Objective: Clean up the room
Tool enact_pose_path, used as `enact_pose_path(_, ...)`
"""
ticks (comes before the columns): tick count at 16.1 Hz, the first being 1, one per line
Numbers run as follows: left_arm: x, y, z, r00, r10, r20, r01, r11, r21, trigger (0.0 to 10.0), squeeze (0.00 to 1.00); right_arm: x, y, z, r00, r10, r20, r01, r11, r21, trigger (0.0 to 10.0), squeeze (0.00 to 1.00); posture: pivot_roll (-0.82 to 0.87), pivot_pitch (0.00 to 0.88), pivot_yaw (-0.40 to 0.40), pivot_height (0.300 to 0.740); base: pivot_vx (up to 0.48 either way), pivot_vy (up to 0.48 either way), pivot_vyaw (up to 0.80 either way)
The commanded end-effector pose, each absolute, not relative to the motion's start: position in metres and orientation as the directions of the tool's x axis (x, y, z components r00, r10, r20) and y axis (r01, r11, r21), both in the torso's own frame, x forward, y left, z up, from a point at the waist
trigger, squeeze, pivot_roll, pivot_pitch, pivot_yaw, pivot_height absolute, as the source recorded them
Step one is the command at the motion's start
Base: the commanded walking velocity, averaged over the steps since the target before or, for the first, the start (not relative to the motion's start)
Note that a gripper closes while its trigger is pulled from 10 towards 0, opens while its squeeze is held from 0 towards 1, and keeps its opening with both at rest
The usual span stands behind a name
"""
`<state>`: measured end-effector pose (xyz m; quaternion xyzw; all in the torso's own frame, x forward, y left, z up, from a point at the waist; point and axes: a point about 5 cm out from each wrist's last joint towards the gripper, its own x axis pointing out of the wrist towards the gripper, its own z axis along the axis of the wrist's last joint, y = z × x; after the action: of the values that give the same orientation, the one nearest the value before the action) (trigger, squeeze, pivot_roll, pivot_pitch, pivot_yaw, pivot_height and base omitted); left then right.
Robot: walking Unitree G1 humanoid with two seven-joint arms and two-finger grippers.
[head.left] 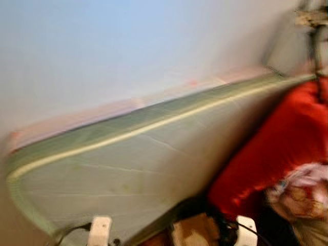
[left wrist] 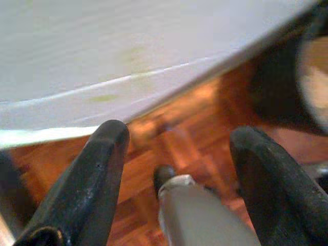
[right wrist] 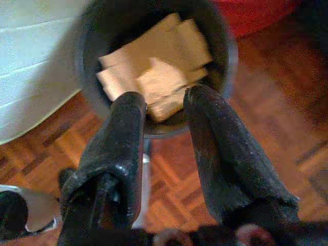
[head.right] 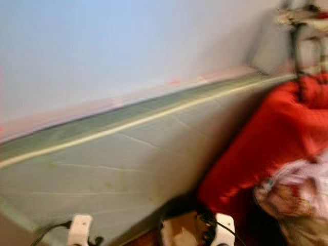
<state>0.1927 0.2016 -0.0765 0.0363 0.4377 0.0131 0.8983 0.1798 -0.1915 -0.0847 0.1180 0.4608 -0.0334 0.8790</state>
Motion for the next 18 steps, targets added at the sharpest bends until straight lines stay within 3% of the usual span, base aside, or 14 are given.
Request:
enact_pose_path(1, 0.1902, 0.2051, -0.0773, 0.605, 0.064, -0.794, 0.021, 0.995, 0.097, 10.0, 0.00, 0.1807, -0.1923, -0.0842, 0.576, 0.043, -0.816, 0.177, 0.968, 0.176, 10.0, 0.00, 0.13, 0.000, -0.110, 0.740, 0.000, -0.379, -0.71)
enact_pose_path(8, 0.1913, 0.2050, -0.0768, 0.608, 0.068, -0.791, 0.021, 0.995, 0.101, 10.0, 0.00, 0.1815, -0.1926, -0.0838, 0.575, 0.045, -0.817, 0.178, 0.968, 0.178, 10.0, 0.00, 0.13, 0.000, -0.115, 0.740, 0.000, -0.377, -0.70)
enact_pose_path(18, 0.1904, 0.2070, -0.0770, 0.602, 0.069, -0.796, 0.027, 0.994, 0.106, 10.0, 0.00, 0.1813, -0.1901, -0.0841, 0.591, 0.037, -0.806, 0.212, 0.957, 0.199, 10.0, 0.00, 0.13, 0.000, -0.093, 0.740, 0.000, -0.375, 0.00)
